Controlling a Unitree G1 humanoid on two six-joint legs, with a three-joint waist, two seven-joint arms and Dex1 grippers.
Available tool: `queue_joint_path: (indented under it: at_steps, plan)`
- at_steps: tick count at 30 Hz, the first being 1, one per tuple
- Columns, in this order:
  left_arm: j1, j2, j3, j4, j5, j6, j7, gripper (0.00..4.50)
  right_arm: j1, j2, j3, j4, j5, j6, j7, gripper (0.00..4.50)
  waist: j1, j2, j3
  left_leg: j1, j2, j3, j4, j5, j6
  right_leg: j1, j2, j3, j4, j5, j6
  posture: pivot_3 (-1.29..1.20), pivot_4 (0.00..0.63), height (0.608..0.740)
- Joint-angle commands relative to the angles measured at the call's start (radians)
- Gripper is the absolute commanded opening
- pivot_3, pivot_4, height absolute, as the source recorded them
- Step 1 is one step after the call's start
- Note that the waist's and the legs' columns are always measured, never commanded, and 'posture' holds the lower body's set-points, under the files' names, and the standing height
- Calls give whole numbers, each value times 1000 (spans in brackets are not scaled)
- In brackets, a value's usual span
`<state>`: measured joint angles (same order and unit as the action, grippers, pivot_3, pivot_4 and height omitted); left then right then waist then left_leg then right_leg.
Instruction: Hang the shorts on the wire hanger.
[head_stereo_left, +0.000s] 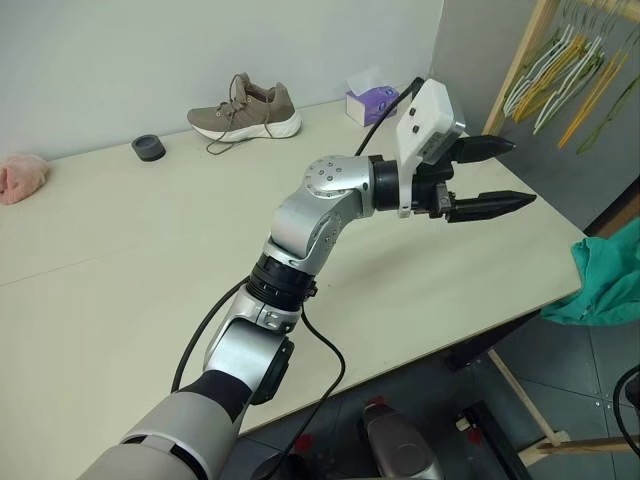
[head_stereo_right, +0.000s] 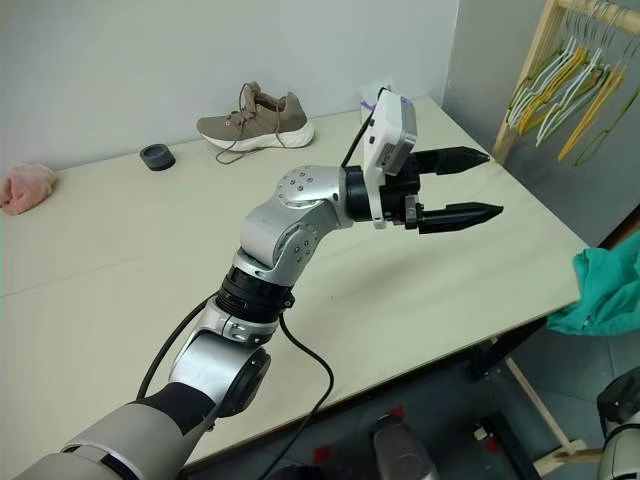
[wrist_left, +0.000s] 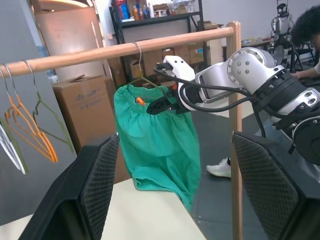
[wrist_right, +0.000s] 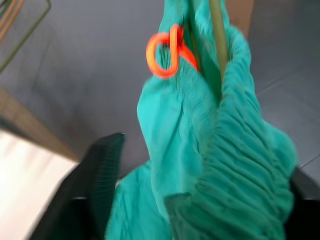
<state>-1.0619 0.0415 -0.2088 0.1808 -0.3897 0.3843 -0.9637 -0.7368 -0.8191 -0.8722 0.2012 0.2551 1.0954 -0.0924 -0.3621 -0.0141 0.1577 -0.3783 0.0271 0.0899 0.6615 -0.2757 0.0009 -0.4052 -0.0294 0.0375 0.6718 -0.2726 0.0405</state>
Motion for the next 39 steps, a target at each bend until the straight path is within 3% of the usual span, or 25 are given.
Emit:
queue_joint_path:
  at_steps: [1, 13, 15, 23, 26, 32, 39]
  plan:
    - [-23, -5, 9, -13, 2, -21, 0, 3797, 7, -13, 10, -87, -34, -102, -45, 4469, 0, 0, 0, 0, 0, 0, 0, 0, 0, 0, 0, 0, 0, 0, 0, -390, 155, 740]
    - [-16, -6, 8, -11, 11, -32, 2, 3797, 114, -35, 139, -186, -144, -398, -45, 4469, -1, 0, 1, 0, 0, 1, 0, 0, 0, 0, 0, 2, 0, 0, 1, -385, 153, 740]
    - [-15, -7, 8, -12, 12, -31, 3, 3797, 108, -16, 128, -194, -123, -373, -46, 4469, -1, -1, 1, 0, 0, 1, 0, 0, 0, 0, 0, 2, 0, 0, 1, -384, 154, 740]
    - [-12, -4, 8, -18, 14, -28, 4, 3797, -74, 168, -118, -256, 13, -41, -210, 4469, 0, 0, 1, 0, 0, 1, 0, 0, 0, 0, 1, 2, 0, 0, 1, -379, 156, 740]
    - [-12, -3, 7, -19, 14, -28, 4, 3797, -102, 210, -127, -334, 39, 9, -224, 4469, 1, 1, 2, 0, 0, 1, -1, 0, 0, -1, 1, 2, 0, 0, 1, -377, 155, 740]
    - [-12, -1, 7, -18, 16, -30, 3, 3797, -67, 206, -36, -470, 29, 1, -194, 4469, 3, 2, 3, -1, 0, 0, -1, 0, 0, -1, 1, 2, 0, 0, 1, -376, 154, 740]
    - [-9, 0, 8, -16, 20, -31, 8, 3797, 79, 141, 233, -671, -106, -198, -145, 4469, 1, 0, 3, -1, 0, 0, -1, 0, 0, -1, 1, 2, -1, 0, 1, -375, 153, 740]
